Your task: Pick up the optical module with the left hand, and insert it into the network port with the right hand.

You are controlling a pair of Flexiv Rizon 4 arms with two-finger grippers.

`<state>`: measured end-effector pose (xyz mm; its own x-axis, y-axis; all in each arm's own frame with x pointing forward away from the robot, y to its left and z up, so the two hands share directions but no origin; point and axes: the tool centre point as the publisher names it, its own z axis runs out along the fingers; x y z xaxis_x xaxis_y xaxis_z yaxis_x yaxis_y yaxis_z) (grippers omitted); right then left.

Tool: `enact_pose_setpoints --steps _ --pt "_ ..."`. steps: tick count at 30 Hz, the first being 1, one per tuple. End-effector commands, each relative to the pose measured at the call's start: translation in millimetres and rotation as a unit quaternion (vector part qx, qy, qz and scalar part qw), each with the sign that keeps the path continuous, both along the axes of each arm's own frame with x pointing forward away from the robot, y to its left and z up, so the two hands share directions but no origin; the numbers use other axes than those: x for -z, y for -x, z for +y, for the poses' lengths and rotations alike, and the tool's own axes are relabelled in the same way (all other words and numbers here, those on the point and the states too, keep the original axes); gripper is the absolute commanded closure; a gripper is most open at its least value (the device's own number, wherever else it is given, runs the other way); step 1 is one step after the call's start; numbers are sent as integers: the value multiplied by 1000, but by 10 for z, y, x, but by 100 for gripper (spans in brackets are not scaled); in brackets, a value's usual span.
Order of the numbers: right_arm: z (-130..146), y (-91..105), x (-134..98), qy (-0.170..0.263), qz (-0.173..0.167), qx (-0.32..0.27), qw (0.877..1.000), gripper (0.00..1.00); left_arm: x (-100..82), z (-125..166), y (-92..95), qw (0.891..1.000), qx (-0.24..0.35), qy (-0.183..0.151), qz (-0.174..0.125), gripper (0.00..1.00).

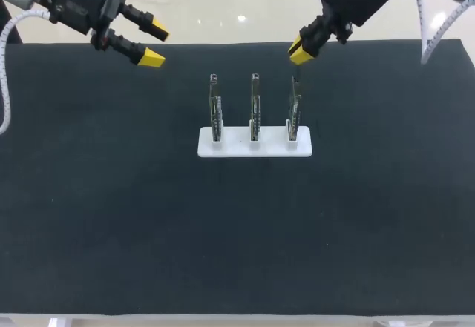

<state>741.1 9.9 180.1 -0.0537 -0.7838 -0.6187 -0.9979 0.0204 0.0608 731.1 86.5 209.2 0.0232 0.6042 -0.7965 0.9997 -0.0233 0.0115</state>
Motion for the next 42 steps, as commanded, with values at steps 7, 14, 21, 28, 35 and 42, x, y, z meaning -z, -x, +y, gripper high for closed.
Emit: enact_pose_setpoints --steps 7,14,21,28,35,42 --pt "-4 28 12 1 1 2 1000 100 -5 -4 -6 1000 0 -2 1 0" --pt "-13 30 17 0 2 2 1000 100 -5 -4 -6 1000 0 -2 1 0" --pt "-15 33 3 0 1 2 1000 100 -5 -4 -6 1000 0 -2 1 0" --pt "-18 42 -10 4 1 3 1000 100 -5 -4 -6 1000 0 -2 1 0" --pt "-22 46 -54 10 3 3 1000 100 -5 -4 -6 1000 0 -2 1 0" --pt "-16 59 -48 5 2 4 1000 100 -5 -4 -6 1000 0 -2 1 0"
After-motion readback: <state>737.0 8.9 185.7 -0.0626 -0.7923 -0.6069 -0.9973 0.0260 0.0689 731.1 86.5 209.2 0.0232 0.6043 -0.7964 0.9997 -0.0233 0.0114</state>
